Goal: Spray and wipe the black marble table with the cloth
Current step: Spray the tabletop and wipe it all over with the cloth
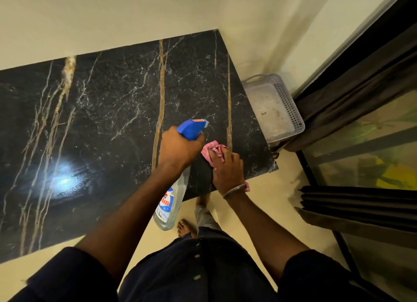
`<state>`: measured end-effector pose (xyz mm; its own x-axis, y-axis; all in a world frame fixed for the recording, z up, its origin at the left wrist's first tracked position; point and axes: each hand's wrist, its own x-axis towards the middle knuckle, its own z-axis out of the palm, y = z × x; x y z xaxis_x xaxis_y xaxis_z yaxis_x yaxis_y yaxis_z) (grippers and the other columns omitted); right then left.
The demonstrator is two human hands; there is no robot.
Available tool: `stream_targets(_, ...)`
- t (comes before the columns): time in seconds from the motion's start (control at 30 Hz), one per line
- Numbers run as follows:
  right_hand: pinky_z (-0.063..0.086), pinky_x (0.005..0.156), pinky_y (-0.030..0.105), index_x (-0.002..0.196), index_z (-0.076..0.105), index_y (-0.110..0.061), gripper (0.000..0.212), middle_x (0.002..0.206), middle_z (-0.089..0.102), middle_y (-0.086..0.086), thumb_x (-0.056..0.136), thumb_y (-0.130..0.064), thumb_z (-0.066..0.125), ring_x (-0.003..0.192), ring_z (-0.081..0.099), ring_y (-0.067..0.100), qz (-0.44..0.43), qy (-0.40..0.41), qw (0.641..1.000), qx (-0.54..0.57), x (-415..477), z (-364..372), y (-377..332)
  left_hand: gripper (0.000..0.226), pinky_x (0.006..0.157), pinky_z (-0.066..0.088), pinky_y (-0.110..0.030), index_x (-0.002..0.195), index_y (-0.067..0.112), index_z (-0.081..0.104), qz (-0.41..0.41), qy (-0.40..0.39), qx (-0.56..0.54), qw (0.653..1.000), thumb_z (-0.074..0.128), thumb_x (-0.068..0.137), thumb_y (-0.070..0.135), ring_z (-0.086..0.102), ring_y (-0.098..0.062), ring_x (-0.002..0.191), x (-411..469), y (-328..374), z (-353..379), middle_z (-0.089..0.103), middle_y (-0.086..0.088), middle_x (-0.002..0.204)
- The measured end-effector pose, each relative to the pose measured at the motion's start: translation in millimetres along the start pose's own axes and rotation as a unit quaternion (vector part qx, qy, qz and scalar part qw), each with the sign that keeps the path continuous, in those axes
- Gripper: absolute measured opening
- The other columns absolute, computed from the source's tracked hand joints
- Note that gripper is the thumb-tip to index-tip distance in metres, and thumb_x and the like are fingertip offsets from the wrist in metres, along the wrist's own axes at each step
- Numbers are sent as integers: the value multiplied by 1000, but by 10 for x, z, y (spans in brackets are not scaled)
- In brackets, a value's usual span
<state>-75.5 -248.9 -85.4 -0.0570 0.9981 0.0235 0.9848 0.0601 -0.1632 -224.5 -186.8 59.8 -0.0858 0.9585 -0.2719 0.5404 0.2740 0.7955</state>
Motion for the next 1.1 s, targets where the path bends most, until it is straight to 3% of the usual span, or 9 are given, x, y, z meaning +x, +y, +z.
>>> stream_targets(0.3,43,78,44,136,50,-17,60,127,52,22,78,-13,65,100,51,41,176,35,983,-28,-254,-277,1184,21,57,43,-16,97,15,57,7,-10,19,1000,67,86,29,56,-7,62,-216,-59,46,58,3,72)
stream_targets(0.5,39,80,33,135,52,-8,45,123,49,23,90,-9,51,108,48,38,339,112,908,220,-344,-485,1406,28,55,38,-12,106,13,58,23,-37,33,998,68,86,31,54,-5,62,-405,-47,74,56,6,74)
stream_targets(0.57,46,88,31,135,52,-4,45,126,55,19,91,-11,52,112,53,30,351,160,828,407,-436,-629,1361,25,57,41,-13,103,14,58,48,-64,30,996,68,86,30,55,-5,64,-482,12,80,57,5,75)
stream_targets(0.7,56,73,36,142,43,-6,86,114,61,16,69,-30,81,91,64,31,415,45,472,777,-735,-847,1122,17,62,47,-20,94,19,55,102,-118,38,987,69,85,26,55,-8,65,-666,164,158,57,2,75)
stream_targets(0.73,57,74,39,141,43,-7,89,111,63,16,66,-32,82,88,65,32,416,17,424,804,-804,-923,1024,17,62,47,-20,93,19,56,109,-134,40,984,69,85,24,55,-8,65,-704,191,193,58,2,74)
stream_targets(0.8,55,87,47,131,55,-6,59,115,66,16,79,-29,67,95,68,33,376,5,355,856,-897,-1011,865,18,60,48,-19,93,15,59,112,-149,47,981,70,82,24,56,-7,61,-759,219,272,60,2,72)
stream_targets(0.87,53,88,45,115,68,-5,39,111,69,15,86,-26,54,95,69,31,346,30,334,877,-926,-1082,739,23,57,46,-18,95,13,62,113,-147,52,981,71,79,26,57,-7,59,-800,224,333,61,2,70)
stream_targets(1.0,48,97,47,114,70,-5,44,121,64,17,76,-26,70,107,64,34,318,48,331,887,-888,-1092,670,26,57,47,-18,99,13,62,125,-145,60,980,71,79,26,60,-8,61,-874,210,378,64,-2,74)
stream_targets(1.1,50,95,45,107,74,-6,33,114,67,16,91,-25,51,101,66,32,318,38,335,886,-833,-1070,667,20,55,44,-14,96,14,62,134,-147,52,979,70,81,24,58,-6,59,-918,206,369,61,3,70)
